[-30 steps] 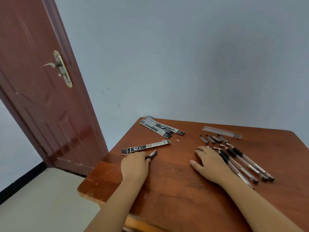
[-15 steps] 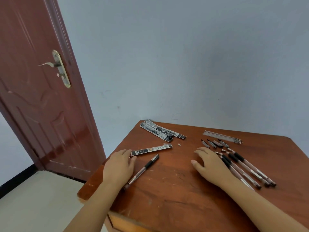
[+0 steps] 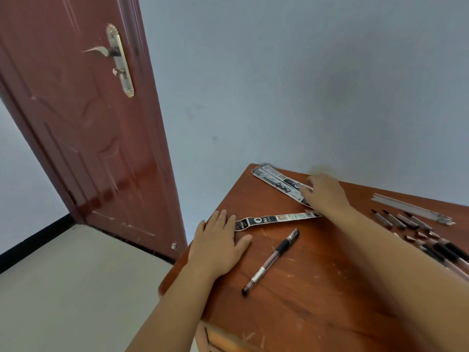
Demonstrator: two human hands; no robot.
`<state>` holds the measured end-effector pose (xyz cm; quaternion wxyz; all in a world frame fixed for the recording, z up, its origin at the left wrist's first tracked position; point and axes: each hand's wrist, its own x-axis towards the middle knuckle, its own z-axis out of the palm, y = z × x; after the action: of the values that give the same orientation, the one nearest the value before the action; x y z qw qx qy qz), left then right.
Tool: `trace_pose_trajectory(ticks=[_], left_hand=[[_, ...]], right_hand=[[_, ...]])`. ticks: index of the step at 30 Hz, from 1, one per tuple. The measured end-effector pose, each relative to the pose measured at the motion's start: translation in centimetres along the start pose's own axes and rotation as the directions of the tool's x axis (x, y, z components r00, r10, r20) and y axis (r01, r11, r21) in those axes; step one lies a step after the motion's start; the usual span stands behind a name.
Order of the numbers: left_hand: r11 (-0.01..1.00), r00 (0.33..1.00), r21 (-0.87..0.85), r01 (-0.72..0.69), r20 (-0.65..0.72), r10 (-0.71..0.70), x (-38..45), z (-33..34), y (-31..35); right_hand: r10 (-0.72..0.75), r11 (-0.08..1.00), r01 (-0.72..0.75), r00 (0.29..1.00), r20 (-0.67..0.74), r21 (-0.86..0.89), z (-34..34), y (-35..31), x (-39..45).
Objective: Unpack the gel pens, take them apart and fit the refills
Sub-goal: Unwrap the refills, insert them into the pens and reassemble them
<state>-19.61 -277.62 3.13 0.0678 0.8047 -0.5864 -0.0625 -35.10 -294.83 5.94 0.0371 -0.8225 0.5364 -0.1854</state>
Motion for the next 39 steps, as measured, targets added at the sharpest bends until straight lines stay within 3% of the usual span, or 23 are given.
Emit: trace_pose_trajectory(ticks=[6,11,13,18,23,25,27,29,31,36,39], left_hand=[[1.0,1.0,-0.012,-0.007,0.012,0.008,0.2,0.2,-0.2],[1.0,1.0,-0.015,-0.011,0.009,0.011,0.2,0.2,-0.2],[1.0,1.0,-0.019,-0.012,0.006,0.013,0.1,0.2,-0.2],[0.998,0.999,-0.065,0.0,-0.035,-0.002,-0.3,0.0,0.0],[0.992,0.969,-0.124,0.0,-0.245,-0.031,-1.2,-1.5,1.7],[0.968,0.937,-0.247,-0.049,-0.346,-0.041,-2.1,-2.4,4.2],[0.867,0.921,-0.482,-0.125,-0.38,-0.079,-2.9,-3.1,7.6],[0.668,0.939,-0.727,-0.157,-0.319,-0.127,-3.4,-3.4,10.9],[0.475,0.955,-0.869,-0.135,-0.242,-0.171,-3.5,-3.4,13.6],[0.085,0.973,-0.996,-0.009,-0.029,-0.23,-3.2,-2.7,17.6],[0.042,0.972,-0.999,0.005,-0.005,-0.237,-2.5,-2.8,19.2]], right_hand=[[0.024,0.995,-0.017,0.997,0.07,-0.102,1.4,-0.6,1.5],[-0.122,0.932,0.111,0.992,-0.011,-0.346,1.1,-0.6,1.4],[-0.144,0.926,0.108,0.987,-0.074,-0.361,0.6,-0.4,1.3],[-0.022,0.998,0.034,0.974,-0.225,0.048,-2.0,0.6,-1.1],[0.038,0.93,0.021,0.988,-0.152,0.367,-5.2,2.3,-7.5],[0.057,0.892,-0.003,0.993,-0.105,0.453,-6.0,3.1,-10.0],[0.056,0.847,-0.006,0.995,-0.077,0.532,-6.7,3.8,-12.3],[0.033,0.822,0.022,0.996,-0.086,0.568,-7.1,4.5,-14.1],[-0.017,0.823,0.081,0.993,-0.117,0.563,-7.3,5.3,-15.4],[-0.207,0.857,0.289,0.951,-0.229,0.426,-7.6,7.5,-16.9],[-0.23,0.845,0.284,0.958,-0.17,0.454,-8.3,8.6,-17.1]])
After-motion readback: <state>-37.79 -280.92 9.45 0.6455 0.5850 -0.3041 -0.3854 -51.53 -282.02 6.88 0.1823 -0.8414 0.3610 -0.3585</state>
